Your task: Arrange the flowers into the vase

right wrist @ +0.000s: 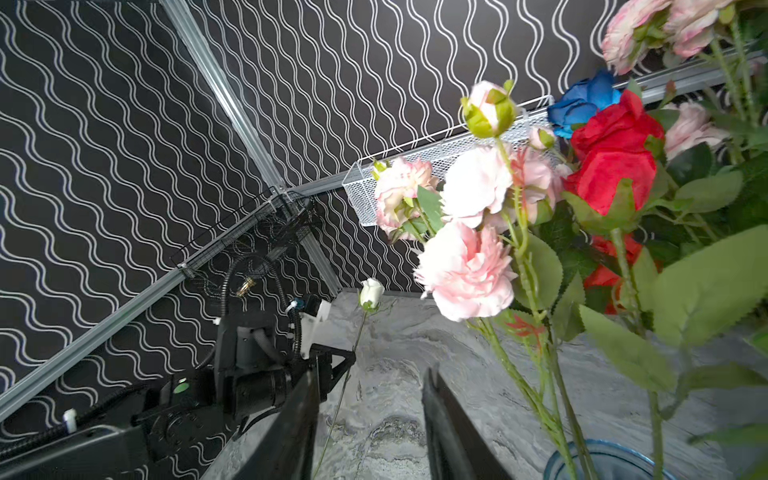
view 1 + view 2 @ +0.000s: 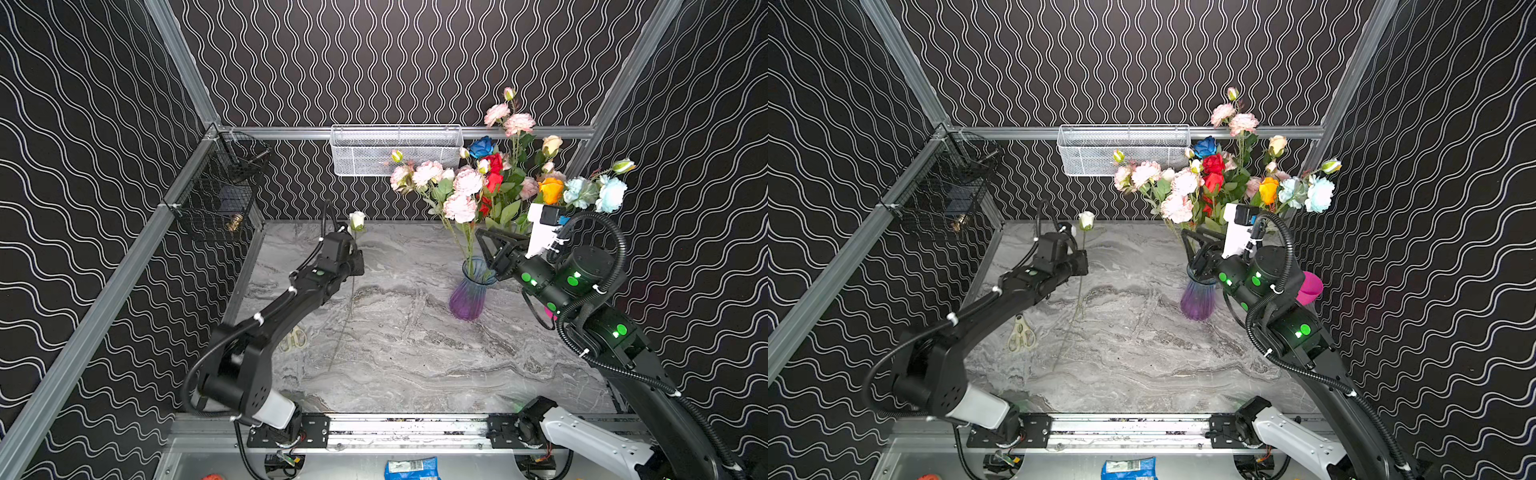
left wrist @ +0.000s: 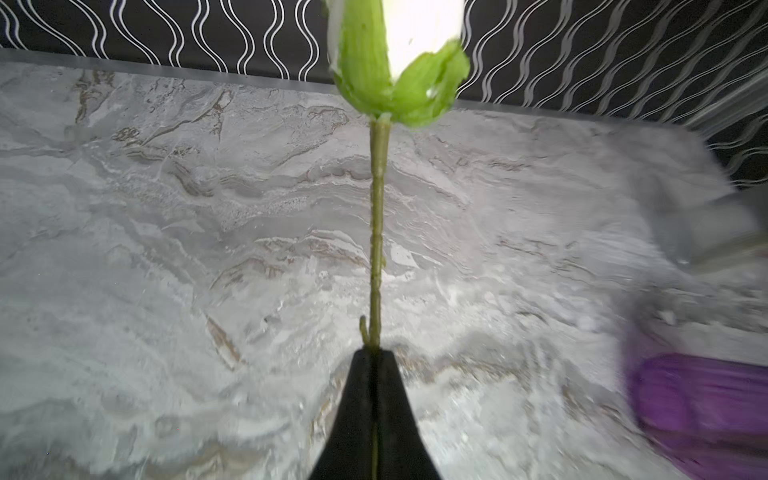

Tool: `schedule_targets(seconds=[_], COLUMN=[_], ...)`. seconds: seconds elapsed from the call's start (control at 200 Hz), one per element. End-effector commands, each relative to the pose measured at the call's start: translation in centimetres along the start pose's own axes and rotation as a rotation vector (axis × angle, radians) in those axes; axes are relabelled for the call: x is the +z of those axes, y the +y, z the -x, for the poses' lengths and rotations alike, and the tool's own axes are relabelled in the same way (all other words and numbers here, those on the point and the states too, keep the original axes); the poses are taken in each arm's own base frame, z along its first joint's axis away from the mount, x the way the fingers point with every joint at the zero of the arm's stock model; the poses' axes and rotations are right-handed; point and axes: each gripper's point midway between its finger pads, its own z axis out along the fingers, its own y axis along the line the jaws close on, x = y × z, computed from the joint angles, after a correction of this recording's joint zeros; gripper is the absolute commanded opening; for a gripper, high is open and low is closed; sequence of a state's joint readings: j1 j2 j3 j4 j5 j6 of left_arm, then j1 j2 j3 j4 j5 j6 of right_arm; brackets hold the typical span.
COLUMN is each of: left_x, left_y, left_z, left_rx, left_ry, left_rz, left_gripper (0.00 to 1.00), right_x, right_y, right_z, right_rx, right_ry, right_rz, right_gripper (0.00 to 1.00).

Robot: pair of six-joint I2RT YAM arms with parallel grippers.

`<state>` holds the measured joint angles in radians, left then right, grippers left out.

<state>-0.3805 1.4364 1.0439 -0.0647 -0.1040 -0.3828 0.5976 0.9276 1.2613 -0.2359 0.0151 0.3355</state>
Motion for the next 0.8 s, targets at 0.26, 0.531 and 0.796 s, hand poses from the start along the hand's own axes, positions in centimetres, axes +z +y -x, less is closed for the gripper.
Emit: schedule_targets(seconds=[0.26, 0.531, 0.796], left_x=[-14.5, -19.7, -20.9], left_y=[-4.3, -3.9, 1.9], left_z=[4.7, 4.0, 1.4], left_rx=[-0.194, -0.258, -0.433], left_ry=[-0.429, -0.504, -0.550], left_rz=[-0.454, -0.547, -0.324], left_gripper=[0.00, 0.00, 0.00], right_x=[1.3, 4.9, 6.3], right_y=[7.7, 12.5, 13.4], right_z=[-2.8, -10.8, -14.3], right_rx=[-0.099, -0.249, -0.184], right_ry=[0.066, 0.214, 0.254], right_rz=[0.199, 0.229, 0.235], right_gripper=[0.45, 0.47, 0.48])
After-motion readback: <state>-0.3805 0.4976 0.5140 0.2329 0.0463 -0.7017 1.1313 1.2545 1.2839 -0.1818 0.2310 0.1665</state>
